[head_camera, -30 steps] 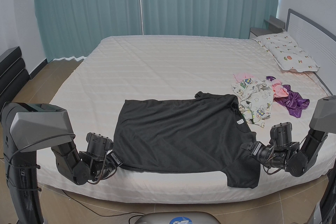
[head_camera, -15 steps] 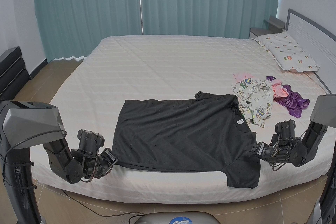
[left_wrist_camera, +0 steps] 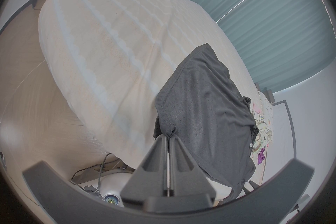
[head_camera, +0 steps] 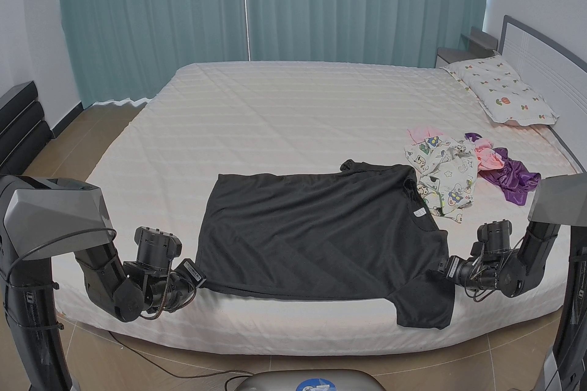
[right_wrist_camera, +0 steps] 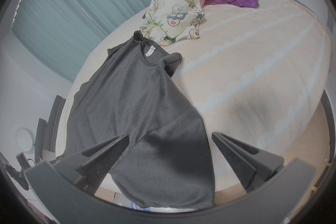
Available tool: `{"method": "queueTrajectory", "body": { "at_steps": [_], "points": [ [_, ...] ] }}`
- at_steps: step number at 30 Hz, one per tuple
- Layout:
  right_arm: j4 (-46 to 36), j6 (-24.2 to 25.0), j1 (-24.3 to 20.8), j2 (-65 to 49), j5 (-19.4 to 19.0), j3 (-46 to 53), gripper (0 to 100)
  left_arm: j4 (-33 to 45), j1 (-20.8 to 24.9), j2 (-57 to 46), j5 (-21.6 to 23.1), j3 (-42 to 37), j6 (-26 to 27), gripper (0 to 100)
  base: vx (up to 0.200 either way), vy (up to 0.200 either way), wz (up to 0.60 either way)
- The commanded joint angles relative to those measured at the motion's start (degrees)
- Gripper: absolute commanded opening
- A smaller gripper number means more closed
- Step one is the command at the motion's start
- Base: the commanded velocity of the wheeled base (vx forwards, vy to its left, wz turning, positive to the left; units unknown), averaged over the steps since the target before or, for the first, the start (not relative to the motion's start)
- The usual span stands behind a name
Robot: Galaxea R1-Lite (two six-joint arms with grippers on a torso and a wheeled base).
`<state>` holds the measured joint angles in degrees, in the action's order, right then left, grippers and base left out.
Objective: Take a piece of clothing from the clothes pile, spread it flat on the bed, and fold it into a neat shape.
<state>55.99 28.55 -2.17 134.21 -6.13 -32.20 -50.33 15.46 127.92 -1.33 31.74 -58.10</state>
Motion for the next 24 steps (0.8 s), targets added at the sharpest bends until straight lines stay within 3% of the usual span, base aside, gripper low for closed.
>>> {"method": "queueTrajectory", "body": {
  "at_steps": [1,7,12,20,21,24],
  "points": [
    [0.3,-0.3,0.0,2.6,0.1,-0.6,0,0.0,0.0,0.1,0.0,0.1,0.0,0,0.000,0.000,0.00],
    [1.8,0.3,0.4,1.9,0.2,-1.6,0,0.0,0.0,0.1,0.0,0.2,-0.1,0,0.000,0.000,0.00],
    [12.5,2.6,0.9,3.2,1.1,-1.6,0,0.0,0.0,0.1,-0.1,0.2,-0.2,0,0.000,0.000,0.00],
    [15.0,2.2,0.6,5.5,1.2,-1.2,0,-0.8,0.0,0.1,-0.1,0.1,-0.2,0,0.000,0.000,0.00],
    [15.1,2.3,0.4,5.6,1.3,-1.4,100,-0.8,0.0,0.1,-0.1,0.1,-0.2,0,0.000,0.000,0.00],
    [15.9,2.4,0.8,5.3,1.3,-0.9,100,-0.8,0.0,0.1,-0.1,0.1,-0.2,0,0.000,0.000,0.00]
  ]
}}
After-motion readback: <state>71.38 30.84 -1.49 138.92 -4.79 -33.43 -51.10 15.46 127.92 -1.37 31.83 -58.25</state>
